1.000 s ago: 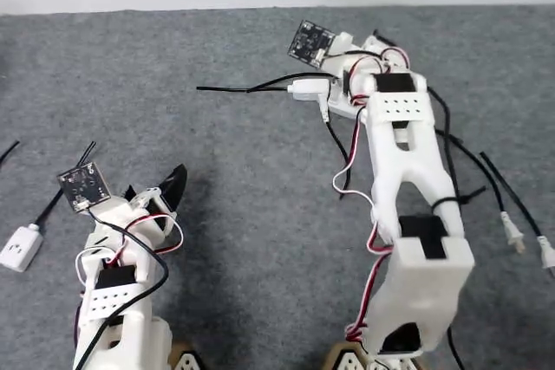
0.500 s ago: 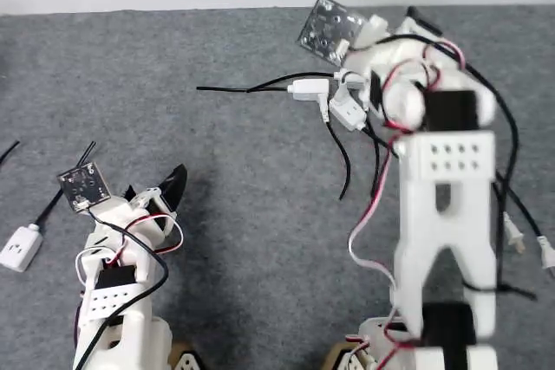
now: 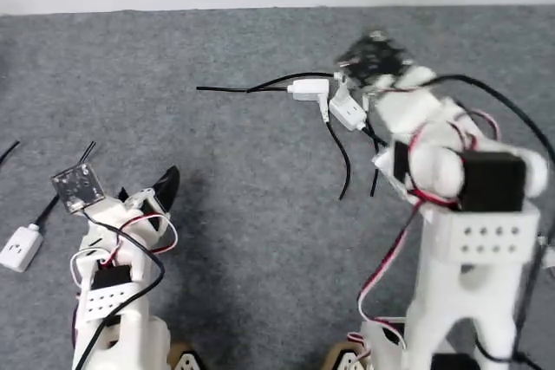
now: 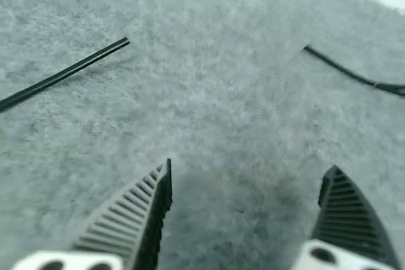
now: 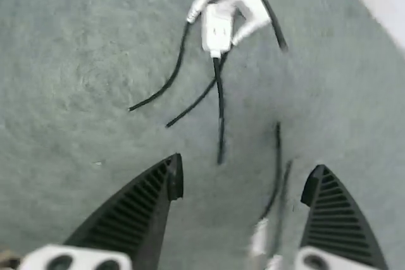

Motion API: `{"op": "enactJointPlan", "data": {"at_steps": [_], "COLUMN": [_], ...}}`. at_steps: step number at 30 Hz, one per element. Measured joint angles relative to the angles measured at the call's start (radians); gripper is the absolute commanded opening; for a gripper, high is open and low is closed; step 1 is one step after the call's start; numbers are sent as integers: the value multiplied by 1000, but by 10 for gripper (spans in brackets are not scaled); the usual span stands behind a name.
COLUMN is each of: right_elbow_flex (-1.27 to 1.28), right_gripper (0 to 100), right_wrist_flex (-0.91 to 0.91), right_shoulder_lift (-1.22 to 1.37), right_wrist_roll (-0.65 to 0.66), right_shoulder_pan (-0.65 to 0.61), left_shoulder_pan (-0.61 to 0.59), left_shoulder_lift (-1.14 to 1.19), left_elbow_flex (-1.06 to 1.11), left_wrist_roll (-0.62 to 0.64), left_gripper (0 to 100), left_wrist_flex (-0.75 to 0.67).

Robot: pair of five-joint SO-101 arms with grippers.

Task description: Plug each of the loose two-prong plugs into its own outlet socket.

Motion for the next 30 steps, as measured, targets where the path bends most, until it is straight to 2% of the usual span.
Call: {"op": "enactJointPlan", "data": {"at_steps": [4, 9, 13, 16, 18, 21, 26, 30], "right_elbow_flex": [198, 549, 867, 1100, 1247, 1430, 1608, 1620], "right_gripper": [291, 291, 291, 291, 291, 291, 291, 291], "right_wrist_flex": [0, -48, -232, -427, -569, -776, -965, -982], "right_shoulder_lift": [-84, -192, -296, -365, -407, -454, -503, -528], "right_wrist_roll": [-121, -158, -158, -126, -104, -98, -87, -84], "right_shoulder_pan": [-8, -41, -48, -52, -51, -52, -52, -51], "left_shoulder_pan": [-51, -87, -94, -94, -94, -133, -278, -443], "left_shoulder_lift": [0, 0, 0, 0, 0, 0, 0, 3], "left_elbow_flex": [-126, -261, -265, -265, -265, -310, -494, -680], "left_wrist_roll": [-48, -241, -308, -373, -480, -681, -1005, -1126], "left_gripper": [353, 353, 344, 264, 222, 218, 217, 218], "left_wrist_flex": [216, 608, 675, 680, 680, 723, 961, 1077]}}
